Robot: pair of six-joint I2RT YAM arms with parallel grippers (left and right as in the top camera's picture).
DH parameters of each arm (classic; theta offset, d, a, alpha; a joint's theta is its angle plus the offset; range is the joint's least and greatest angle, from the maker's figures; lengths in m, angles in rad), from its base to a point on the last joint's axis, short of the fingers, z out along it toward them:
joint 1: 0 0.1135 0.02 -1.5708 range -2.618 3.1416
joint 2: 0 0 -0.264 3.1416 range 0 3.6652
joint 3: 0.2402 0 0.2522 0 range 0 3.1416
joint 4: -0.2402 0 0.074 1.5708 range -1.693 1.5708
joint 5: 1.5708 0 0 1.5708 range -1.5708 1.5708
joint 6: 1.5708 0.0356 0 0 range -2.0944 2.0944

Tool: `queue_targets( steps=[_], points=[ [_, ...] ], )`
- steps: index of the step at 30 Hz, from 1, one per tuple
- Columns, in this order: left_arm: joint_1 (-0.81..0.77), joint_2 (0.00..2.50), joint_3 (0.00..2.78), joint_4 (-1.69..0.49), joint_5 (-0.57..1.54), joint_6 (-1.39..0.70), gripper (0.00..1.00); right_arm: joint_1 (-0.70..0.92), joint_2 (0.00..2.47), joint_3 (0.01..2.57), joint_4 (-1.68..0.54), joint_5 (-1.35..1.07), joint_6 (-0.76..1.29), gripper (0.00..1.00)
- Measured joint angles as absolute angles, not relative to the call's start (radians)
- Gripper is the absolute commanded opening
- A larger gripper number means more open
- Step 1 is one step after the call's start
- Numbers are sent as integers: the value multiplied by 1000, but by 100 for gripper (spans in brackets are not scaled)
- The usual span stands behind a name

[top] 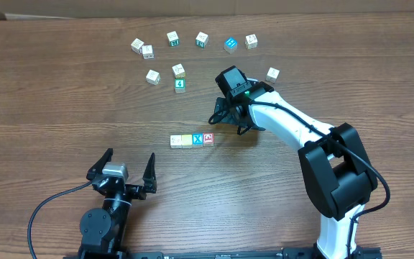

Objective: Form a horizontal line

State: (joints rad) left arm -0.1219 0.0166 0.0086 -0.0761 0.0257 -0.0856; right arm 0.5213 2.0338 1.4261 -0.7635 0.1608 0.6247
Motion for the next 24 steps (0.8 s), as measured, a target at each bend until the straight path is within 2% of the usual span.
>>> queue_targets(
  steps=[24],
  points=[
    [-122, 17, 9, -76, 25, -71, 100, 521, 2034, 1426, -763, 160, 624, 100]
  ],
)
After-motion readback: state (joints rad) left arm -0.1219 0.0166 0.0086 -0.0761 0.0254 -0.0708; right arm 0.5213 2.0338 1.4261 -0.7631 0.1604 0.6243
